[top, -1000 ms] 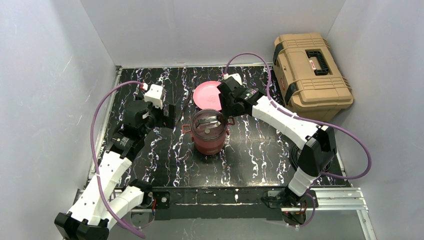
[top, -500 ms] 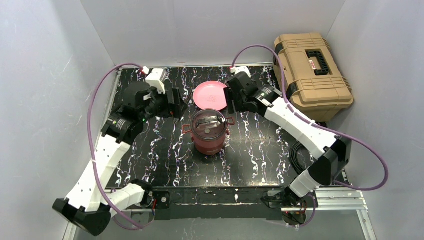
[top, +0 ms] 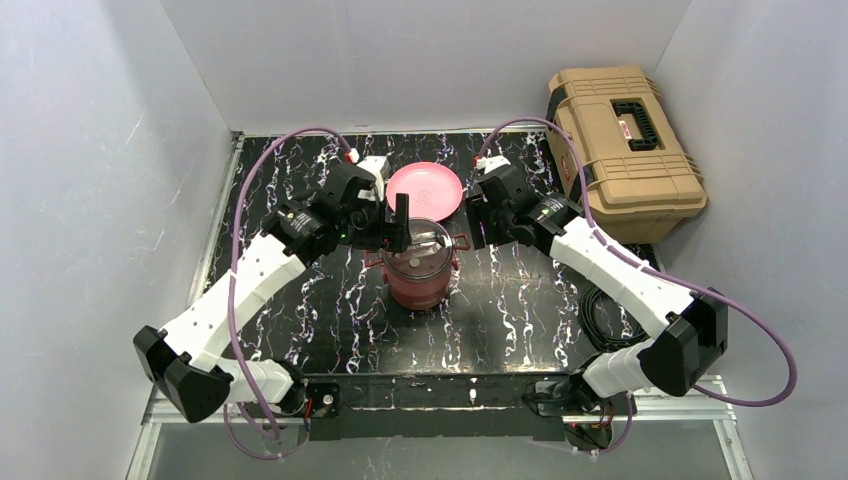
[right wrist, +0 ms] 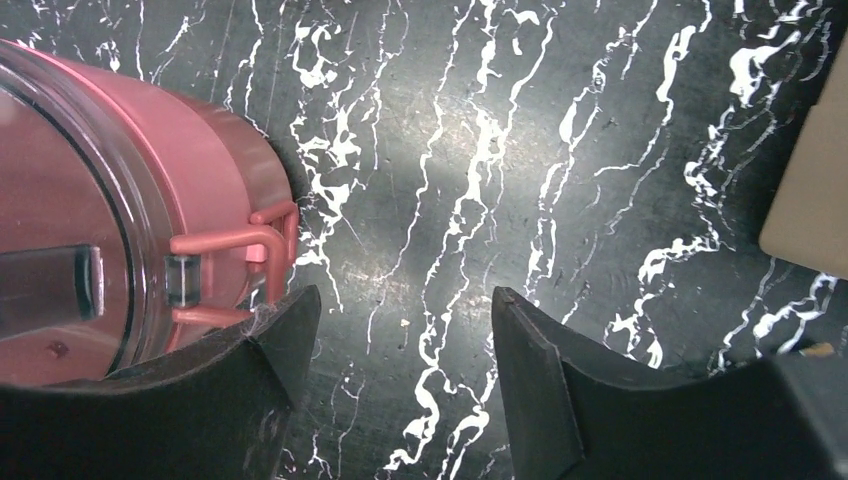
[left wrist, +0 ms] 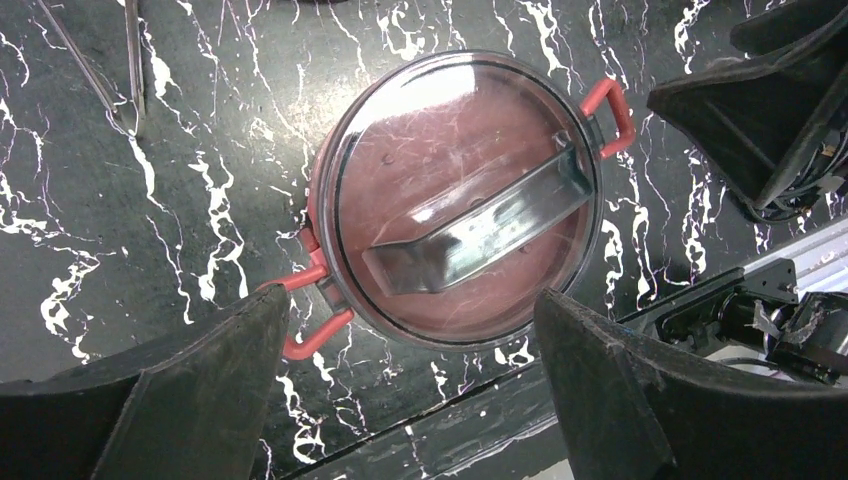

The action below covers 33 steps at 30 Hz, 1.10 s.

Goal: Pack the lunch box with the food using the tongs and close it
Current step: Adjust the box lid on the packing box.

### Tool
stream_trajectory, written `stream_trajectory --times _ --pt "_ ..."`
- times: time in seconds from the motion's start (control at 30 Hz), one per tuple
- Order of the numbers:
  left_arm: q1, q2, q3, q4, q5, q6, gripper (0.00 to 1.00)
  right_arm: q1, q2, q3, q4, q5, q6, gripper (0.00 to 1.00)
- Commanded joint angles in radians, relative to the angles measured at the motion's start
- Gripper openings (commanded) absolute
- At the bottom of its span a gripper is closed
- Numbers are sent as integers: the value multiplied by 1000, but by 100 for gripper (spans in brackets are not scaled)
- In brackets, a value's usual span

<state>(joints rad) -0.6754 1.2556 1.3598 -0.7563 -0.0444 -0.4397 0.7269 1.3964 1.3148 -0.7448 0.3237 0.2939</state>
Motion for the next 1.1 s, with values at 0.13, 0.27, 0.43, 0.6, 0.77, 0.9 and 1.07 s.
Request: stream_trajectory --times 0.13,0.27,0.43,0.6,0.77,0.9,1.07 --pt "-43 72 100 -34 -63 -22 88 -34 -9 -52 110 -87 -23 69" --pt "-55 127 115 -36 -37 -25 83 -35 -6 -62 126 -105 -31 68" --pt "-70 174 140 -66 -55 -11 79 -35 -6 -95 182 -158 -47 67" --pt "-87 231 176 -115 -70 10 72 -35 23 -112 202 -181 -63 66" --pt "-99 242 173 -141 -102 27 65 -35 25 -132 246 -223 -62 65" --pt "-98 257 169 -141 -88 76 56 -35 34 -145 284 -271 -72 64" --pt "-100 268 176 -144 -64 205 50 -35 48 -149 284 -294 -92 64"
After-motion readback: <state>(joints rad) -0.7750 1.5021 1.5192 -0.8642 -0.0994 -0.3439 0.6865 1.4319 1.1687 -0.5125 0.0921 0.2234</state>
